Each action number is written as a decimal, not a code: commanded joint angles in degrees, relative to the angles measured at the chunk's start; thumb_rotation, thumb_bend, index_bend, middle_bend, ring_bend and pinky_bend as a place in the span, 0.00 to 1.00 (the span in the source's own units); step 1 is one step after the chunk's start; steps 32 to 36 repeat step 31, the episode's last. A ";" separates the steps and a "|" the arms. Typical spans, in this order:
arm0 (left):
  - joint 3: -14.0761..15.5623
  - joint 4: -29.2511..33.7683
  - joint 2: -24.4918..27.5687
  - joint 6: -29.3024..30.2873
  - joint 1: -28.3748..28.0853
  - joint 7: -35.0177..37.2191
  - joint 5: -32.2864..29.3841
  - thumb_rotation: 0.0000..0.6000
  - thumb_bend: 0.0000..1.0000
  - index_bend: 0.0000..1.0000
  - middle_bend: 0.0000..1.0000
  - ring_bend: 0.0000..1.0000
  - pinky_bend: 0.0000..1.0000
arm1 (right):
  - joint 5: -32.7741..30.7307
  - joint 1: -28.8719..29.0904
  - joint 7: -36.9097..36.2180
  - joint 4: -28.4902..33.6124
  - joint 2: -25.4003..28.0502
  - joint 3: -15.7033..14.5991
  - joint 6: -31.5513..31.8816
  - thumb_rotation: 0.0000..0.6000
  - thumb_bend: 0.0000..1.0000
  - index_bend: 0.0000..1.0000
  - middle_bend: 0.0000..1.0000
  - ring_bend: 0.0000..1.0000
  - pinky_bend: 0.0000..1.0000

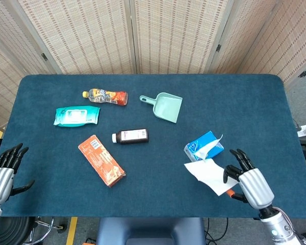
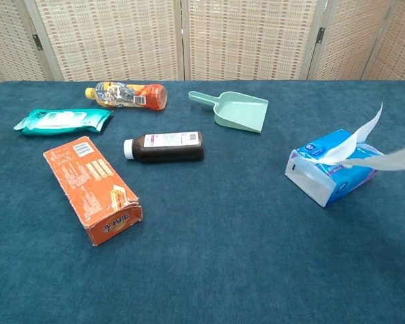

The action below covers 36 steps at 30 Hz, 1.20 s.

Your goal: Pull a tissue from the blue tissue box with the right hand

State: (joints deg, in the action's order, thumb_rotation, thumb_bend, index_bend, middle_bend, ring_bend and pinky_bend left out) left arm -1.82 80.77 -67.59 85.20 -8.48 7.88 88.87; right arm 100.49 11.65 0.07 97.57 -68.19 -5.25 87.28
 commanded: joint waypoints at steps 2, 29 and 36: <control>-0.01 0.00 -0.07 -0.11 -0.01 -0.18 -0.09 1.00 0.26 0.00 0.00 0.00 0.12 | -1.10 -0.88 1.40 -3.63 -3.10 -0.52 -2.44 1.00 0.35 0.71 0.46 0.05 0.00; 0.45 -0.14 -0.53 -0.61 -0.23 -1.48 0.49 1.00 0.26 0.00 0.00 0.00 0.12 | -5.91 -2.54 3.53 -2.57 -0.93 2.13 -4.25 1.00 0.05 0.00 0.00 0.00 0.00; 0.43 -0.17 -0.59 -0.41 -0.21 -1.49 0.62 1.00 0.26 0.00 0.00 0.00 0.12 | -6.02 -2.61 3.53 -2.39 -0.59 2.08 -4.52 1.00 0.05 0.00 0.00 0.00 0.00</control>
